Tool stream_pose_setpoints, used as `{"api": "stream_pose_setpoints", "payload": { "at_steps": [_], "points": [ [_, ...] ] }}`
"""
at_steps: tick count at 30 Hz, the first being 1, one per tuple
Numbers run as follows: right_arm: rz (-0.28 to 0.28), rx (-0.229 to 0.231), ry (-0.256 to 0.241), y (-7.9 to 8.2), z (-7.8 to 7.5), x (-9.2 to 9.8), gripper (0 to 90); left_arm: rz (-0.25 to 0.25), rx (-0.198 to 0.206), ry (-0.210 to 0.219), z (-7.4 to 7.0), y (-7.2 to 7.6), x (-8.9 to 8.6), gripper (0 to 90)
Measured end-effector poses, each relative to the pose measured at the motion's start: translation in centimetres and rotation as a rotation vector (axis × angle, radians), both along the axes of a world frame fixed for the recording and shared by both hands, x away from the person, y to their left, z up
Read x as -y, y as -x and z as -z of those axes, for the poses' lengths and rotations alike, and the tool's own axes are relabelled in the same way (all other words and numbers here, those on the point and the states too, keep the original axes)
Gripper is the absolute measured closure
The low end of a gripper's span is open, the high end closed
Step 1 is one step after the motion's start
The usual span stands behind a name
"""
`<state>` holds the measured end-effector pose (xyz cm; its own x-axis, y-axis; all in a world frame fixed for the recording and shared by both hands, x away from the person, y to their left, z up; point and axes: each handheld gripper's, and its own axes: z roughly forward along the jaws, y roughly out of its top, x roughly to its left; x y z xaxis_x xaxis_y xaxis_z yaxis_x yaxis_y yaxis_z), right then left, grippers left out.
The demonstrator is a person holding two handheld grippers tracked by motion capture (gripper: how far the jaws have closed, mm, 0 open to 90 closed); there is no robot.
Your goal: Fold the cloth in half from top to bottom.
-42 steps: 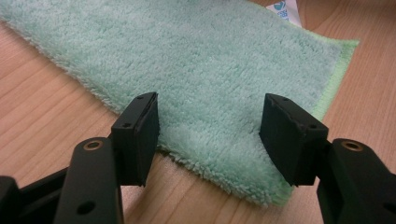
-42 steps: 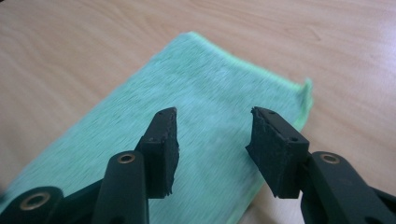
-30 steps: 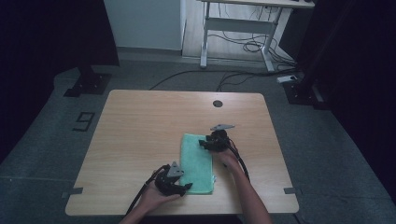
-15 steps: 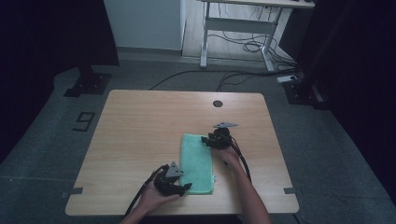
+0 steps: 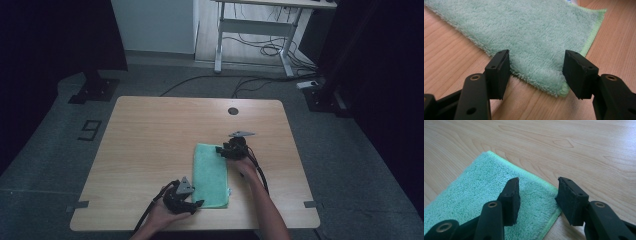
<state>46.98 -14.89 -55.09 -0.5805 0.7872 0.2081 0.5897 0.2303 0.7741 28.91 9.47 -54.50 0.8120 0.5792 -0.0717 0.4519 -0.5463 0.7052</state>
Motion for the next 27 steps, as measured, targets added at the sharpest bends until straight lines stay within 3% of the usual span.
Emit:
{"api": "stream_pose_setpoints", "payload": {
  "at_steps": [8, 17, 21, 27],
  "points": [
    [0.012, -0.001, 0.015, 0.3, -0.1, 0.5, 50.0, -0.010, -0.020, 0.023, -0.1, -0.2, -0.3, 38.8],
    [-0.006, 0.049, -0.040, 2.0, -2.1, 1.8, 49.1, -0.045, 0.017, 0.070, -1.6, -0.6, -0.9, 38.2],
    [-0.016, 0.075, -0.044, 3.0, -2.7, 2.1, 48.4, -0.065, 0.008, 0.084, -1.7, -1.0, -1.2, 38.0],
    [-0.014, 0.077, -0.040, 3.9, -2.8, 3.0, 47.4, -0.092, 0.025, 0.082, -2.5, -2.1, -1.3, 38.1]
  ]
}}
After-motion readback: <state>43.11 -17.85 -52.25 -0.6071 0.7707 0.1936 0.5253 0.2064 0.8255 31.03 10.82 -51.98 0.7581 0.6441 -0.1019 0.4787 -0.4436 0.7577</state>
